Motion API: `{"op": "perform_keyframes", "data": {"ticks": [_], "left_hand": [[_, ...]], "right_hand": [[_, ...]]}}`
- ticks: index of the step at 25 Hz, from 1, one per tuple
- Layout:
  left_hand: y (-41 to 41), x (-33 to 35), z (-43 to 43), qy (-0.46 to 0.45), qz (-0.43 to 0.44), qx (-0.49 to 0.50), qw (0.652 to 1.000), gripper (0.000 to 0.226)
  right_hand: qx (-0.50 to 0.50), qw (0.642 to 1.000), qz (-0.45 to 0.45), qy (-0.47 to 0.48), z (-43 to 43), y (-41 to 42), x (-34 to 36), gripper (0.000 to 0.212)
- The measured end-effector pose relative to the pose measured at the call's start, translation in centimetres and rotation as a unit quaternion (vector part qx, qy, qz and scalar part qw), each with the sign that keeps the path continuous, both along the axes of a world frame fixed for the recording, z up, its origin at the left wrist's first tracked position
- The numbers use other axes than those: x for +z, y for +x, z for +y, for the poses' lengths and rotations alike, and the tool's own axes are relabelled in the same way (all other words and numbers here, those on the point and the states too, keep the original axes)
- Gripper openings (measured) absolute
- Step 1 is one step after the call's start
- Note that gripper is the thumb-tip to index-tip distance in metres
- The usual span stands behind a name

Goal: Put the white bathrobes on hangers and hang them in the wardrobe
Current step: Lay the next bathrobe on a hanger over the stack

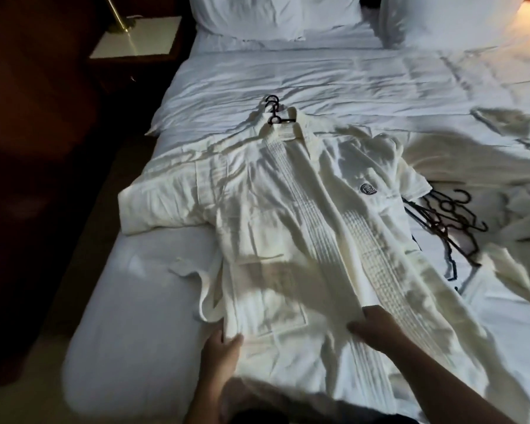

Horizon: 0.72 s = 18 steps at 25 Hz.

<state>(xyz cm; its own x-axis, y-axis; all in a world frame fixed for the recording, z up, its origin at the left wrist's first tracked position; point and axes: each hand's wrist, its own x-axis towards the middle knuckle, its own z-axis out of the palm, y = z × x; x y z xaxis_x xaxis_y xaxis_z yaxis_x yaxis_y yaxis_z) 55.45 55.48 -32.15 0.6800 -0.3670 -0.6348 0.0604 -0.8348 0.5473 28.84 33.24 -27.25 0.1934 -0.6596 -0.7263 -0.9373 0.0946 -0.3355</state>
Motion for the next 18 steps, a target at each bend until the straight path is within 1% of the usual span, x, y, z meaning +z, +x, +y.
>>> {"op": "perform_keyframes", "data": {"ticks": [1,2,4,5,6,8,9,10,12,13,14,15,16,17,18], "left_hand": [[-0.1,0.4,0.9,-0.004,0.005,0.028,1.000,0.016],[-0.3,0.4,1.8,-0.013,0.029,0.048,0.998,0.014],[-1.2,0.8,3.2,-0.028,0.102,0.067,0.992,0.005],[-1.5,0.9,3.8,-0.025,0.113,0.064,0.991,0.007],[-1.6,1.0,4.3,-0.017,0.099,0.057,0.993,0.011],[-1.5,1.3,5.0,0.038,0.032,0.039,0.998,0.034],[-1.6,1.3,5.3,0.079,0.004,0.030,0.996,0.040],[-2.0,1.5,5.4,0.114,-0.019,0.029,0.993,0.042],[-3.5,2.0,5.1,0.181,-0.053,0.056,0.980,0.049],[-4.4,2.4,5.0,0.199,-0.079,0.078,0.974,0.052],[-5.4,2.5,4.7,0.196,-0.118,0.083,0.970,0.051],[-6.6,2.5,4.3,0.168,-0.159,0.063,0.971,0.046],[-8.1,2.3,3.6,0.120,-0.188,0.025,0.974,0.041],[-10.0,2.3,2.5,0.061,-0.193,-0.018,0.979,0.035],[-12.1,2.5,1.1,0.006,-0.174,-0.061,0.983,0.029]], "right_hand": [[-0.029,0.999,0.000,-0.023,0.7,-0.7,0.3,0.027],[-0.048,0.998,-0.008,-0.037,1.5,-1.2,0.4,0.021],[-0.041,0.999,-0.026,-0.020,2.5,-1.8,0.8,0.014],[-0.041,0.999,-0.034,-0.004,2.9,-2.2,0.9,0.014],[-0.049,0.998,-0.041,0.006,3.2,-2.9,0.9,0.015],[-0.062,0.998,-0.027,0.015,4.2,-4.9,0.1,0.021],[-0.042,0.999,-0.010,0.034,5.0,-5.9,0.0,0.024],[-0.014,0.998,0.005,0.059,6.0,-7.0,-0.5,0.025],[0.013,0.996,0.035,0.083,7.2,-9.2,-0.8,0.019],[0.000,0.997,0.045,0.066,7.4,-10.1,-0.4,0.017],[-0.028,0.998,0.052,0.016,7.1,-11.4,-0.2,0.016],[-0.060,0.995,0.059,-0.043,6.3,-12.6,0.5,0.014],[-0.095,0.988,0.047,-0.113,5.1,-13.9,1.0,0.013],[-0.128,0.977,0.040,-0.168,3.6,-15.4,1.7,0.020],[-0.143,0.968,0.040,-0.203,2.0,-17.0,1.7,0.031]]}}
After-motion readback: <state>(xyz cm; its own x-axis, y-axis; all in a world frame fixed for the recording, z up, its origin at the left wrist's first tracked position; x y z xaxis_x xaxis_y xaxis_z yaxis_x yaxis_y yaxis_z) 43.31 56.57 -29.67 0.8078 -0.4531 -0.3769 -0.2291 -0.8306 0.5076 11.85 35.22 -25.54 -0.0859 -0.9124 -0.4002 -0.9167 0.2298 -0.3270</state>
